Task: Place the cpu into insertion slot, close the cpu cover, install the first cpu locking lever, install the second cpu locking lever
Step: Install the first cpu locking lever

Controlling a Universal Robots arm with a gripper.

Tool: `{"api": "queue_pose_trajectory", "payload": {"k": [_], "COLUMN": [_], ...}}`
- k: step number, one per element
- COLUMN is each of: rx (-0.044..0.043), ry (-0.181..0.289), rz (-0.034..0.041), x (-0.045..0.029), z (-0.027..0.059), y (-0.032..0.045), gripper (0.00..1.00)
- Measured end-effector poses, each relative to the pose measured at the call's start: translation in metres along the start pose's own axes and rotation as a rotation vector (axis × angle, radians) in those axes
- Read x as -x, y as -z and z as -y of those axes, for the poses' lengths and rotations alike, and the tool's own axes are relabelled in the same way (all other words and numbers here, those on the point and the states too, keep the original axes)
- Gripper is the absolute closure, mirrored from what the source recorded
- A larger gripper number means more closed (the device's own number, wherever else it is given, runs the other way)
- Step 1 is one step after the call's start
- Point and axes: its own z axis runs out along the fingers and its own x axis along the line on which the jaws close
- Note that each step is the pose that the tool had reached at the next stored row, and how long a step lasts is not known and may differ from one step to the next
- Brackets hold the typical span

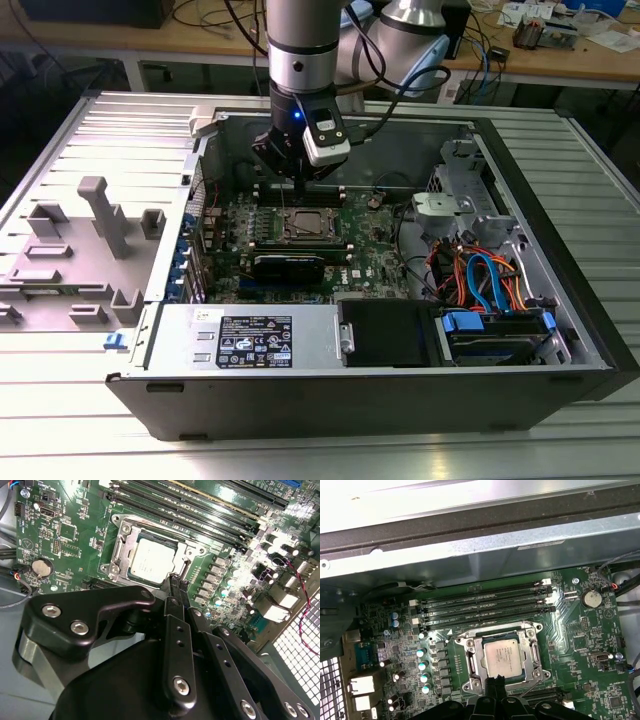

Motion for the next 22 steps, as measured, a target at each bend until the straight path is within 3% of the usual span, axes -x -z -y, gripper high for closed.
{"api": "queue_pose_trajectory", "payload": {"k": [10, 16, 22], "rx": [0.0000, 0.0001, 0.0010], "ry": [0.000, 0.005, 0.082], "rz": [0.0001, 0.0000, -0.0004], "x": [-0.0044, -0.0217, -0.0270], "z": [0.0007, 0.0034, 0.0043], "y": [0.0000, -0.0002, -0.0024], "gripper": [0.89, 0.89, 0.89]}}
